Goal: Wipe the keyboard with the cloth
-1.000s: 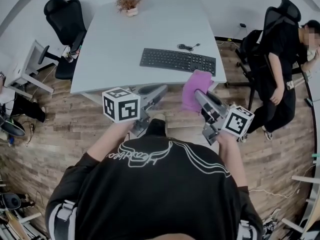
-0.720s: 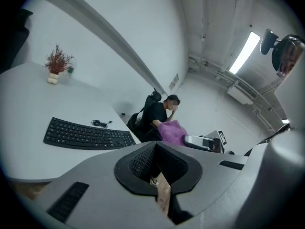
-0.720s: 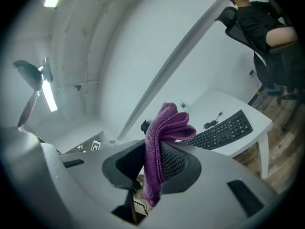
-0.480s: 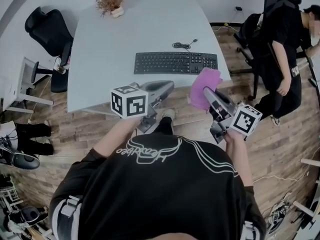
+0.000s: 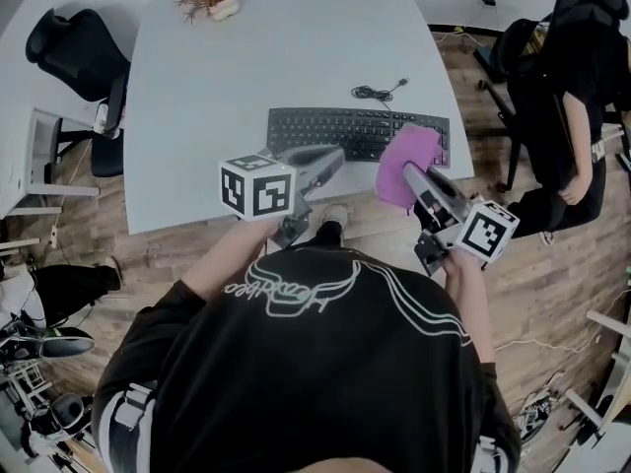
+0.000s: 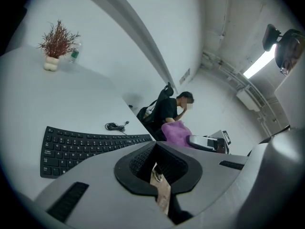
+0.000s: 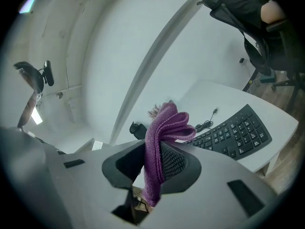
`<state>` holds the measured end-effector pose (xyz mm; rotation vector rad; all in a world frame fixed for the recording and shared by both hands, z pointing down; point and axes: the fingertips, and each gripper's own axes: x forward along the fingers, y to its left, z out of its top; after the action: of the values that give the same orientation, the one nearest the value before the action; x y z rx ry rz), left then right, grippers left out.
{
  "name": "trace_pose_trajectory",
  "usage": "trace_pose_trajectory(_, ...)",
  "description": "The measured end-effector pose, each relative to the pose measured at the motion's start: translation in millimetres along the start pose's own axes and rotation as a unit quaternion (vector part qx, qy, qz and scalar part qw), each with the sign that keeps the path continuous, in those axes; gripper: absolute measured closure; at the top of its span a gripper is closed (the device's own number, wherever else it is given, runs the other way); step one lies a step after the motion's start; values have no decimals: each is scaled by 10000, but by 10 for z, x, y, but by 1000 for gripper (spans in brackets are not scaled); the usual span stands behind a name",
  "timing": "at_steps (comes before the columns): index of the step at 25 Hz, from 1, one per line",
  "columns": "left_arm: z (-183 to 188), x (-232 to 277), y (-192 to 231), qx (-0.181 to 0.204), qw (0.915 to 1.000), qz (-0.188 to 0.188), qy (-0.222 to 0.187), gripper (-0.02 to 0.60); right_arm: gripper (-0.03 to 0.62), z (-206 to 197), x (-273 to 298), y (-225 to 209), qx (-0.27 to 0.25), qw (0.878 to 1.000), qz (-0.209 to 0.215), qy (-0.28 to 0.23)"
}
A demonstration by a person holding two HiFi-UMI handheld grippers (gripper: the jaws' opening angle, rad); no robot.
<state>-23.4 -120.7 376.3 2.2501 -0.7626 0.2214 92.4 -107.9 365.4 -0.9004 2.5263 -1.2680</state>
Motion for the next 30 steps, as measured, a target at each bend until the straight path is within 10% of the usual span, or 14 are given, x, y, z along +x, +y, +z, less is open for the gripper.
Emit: trace_pose_trajectory(30, 146, -3, 1138, -699, 9971, 235, 209, 579, 533, -68, 1407, -514, 8, 9944, -235, 1029)
